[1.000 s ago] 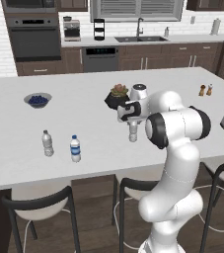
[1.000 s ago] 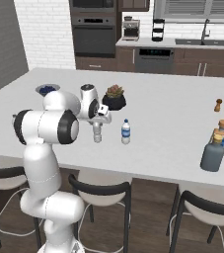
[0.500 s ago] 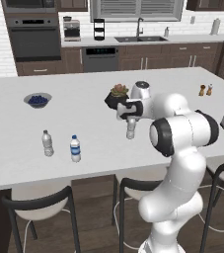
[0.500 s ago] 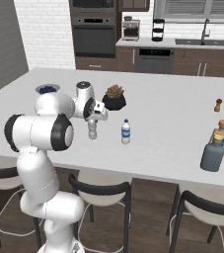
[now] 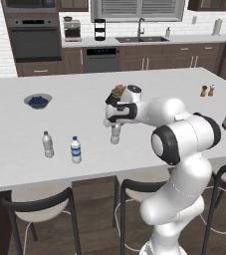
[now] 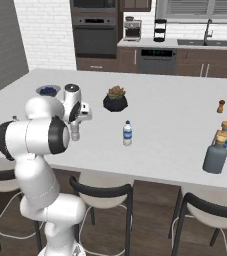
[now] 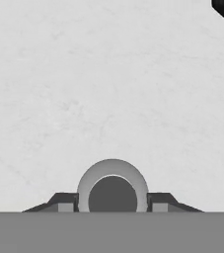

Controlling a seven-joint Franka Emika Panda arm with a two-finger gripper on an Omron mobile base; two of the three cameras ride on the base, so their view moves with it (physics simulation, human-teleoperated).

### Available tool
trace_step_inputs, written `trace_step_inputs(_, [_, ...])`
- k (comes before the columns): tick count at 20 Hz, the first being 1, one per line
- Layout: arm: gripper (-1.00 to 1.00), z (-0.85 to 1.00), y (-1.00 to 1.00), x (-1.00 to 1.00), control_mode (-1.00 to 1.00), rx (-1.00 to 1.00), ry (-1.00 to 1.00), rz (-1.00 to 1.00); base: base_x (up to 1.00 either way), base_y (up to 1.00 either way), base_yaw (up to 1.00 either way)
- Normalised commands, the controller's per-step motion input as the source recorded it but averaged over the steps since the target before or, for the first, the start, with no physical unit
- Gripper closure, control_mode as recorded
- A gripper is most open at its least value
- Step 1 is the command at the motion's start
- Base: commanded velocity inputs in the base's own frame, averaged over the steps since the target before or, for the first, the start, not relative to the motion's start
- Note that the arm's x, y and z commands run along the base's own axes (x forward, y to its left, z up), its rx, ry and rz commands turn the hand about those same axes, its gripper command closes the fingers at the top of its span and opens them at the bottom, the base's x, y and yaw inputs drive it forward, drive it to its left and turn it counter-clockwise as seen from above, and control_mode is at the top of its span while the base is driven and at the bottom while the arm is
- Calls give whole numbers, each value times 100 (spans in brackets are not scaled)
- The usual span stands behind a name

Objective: Move the plastic bottles in the middle to the plastics group, and the glass bottles in the middle to the glass group.

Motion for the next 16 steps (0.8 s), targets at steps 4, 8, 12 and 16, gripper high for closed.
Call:
trace_step_inputs(4, [100, 6, 82, 0, -100, 0, 0, 31, 0, 0, 0])
trace_step_inputs(8, [100, 1, 54, 0, -100, 0, 0, 25, 0, 0, 0])
trace_step_inputs(12, [100, 0, 51, 3, -100, 0, 0, 18, 0, 0, 0])
trace_step_inputs(16, [100, 0, 60, 5, -100, 0, 0, 20, 0, 0, 0])
